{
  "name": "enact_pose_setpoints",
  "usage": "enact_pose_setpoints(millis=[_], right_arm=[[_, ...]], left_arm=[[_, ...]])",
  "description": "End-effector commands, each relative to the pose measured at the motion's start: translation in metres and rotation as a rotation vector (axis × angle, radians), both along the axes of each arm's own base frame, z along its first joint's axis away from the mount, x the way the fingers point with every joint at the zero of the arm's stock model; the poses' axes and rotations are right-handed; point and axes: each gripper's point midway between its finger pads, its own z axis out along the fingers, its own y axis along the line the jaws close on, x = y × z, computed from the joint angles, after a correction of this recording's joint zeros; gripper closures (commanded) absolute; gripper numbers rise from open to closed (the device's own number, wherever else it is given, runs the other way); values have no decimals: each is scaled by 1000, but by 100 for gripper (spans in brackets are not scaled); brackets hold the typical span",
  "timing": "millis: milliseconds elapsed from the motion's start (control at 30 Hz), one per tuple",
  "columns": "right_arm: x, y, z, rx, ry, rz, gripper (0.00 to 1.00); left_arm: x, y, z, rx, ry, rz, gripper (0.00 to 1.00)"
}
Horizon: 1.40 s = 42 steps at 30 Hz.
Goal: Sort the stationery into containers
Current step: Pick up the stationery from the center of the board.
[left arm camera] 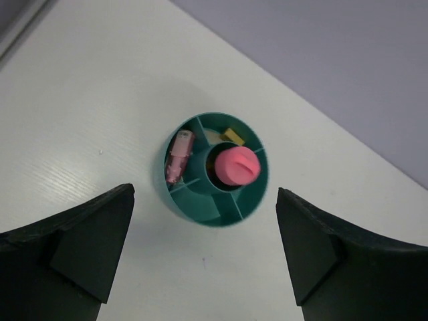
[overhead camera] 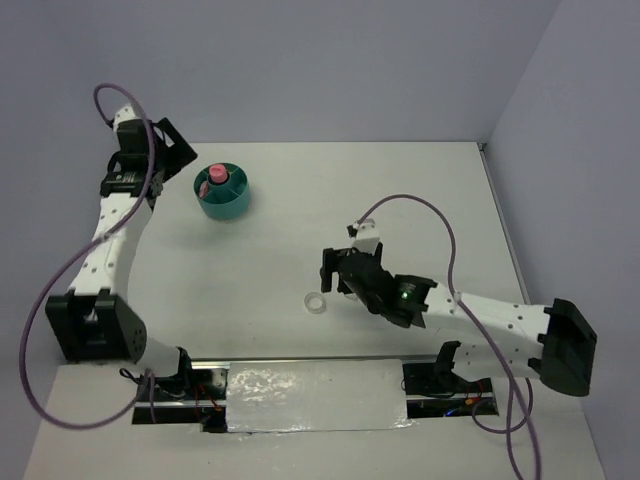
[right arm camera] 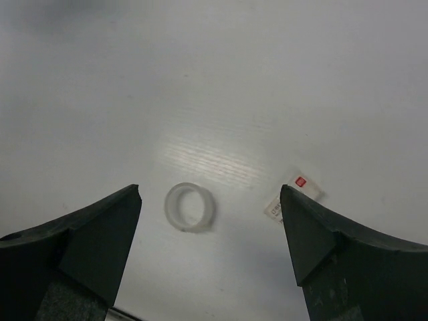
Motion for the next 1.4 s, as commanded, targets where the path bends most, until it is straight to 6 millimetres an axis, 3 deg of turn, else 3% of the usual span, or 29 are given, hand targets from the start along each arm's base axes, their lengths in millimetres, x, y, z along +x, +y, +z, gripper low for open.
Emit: enact_pose_setpoints(millis=[0, 67, 100, 200, 367, 533, 733, 833, 867, 1000, 1100, 1167, 1200, 1367], right_arm=[[16, -32, -29, -30, 207, -262, 9], [22, -40, -49, -97, 272, -345, 9], [25, -43, -54, -120, 283, -377, 9], [32, -43, -76, -202, 327, -428, 11], [35, -44, -111, -236, 384, -471, 19], [32, -41, -139, -255, 446, -455, 32], [21, -50, -166, -299, 501, -484, 43], [18, -46, -169, -267, 509, -459, 59], [23, -38, -165, -228, 494, -439, 68], [44, 0, -133, -106, 396, -284, 76], [90, 47, -70, -49, 231, -172, 79], [111, 69, -47, -74, 164, -79, 83], [134, 88, -25, -46, 126, -69, 83], [189, 142, 20, 32, 68, 52, 83]], left_arm=[[-55, -18, 49, -40, -58, -57, 1], [-77, -30, 45, -47, -40, -116, 1], [-97, -34, 35, -45, -19, -137, 1], [-129, -41, 14, 2, -2, -223, 1], [-164, -53, -21, 57, 74, -368, 1], [-178, -55, -36, 79, 54, -377, 1], [-184, -53, -29, 98, 24, -358, 1], [-184, -53, -28, 98, 19, -360, 1], [-185, -53, -28, 96, 20, -358, 1], [-189, -53, -21, 92, -10, -342, 1], [-195, -42, -11, 120, -47, -278, 1], [-198, -40, -5, 129, -75, -265, 1], [-198, -40, -4, 130, -84, -266, 1], [-195, -44, -9, 116, -61, -286, 1]])
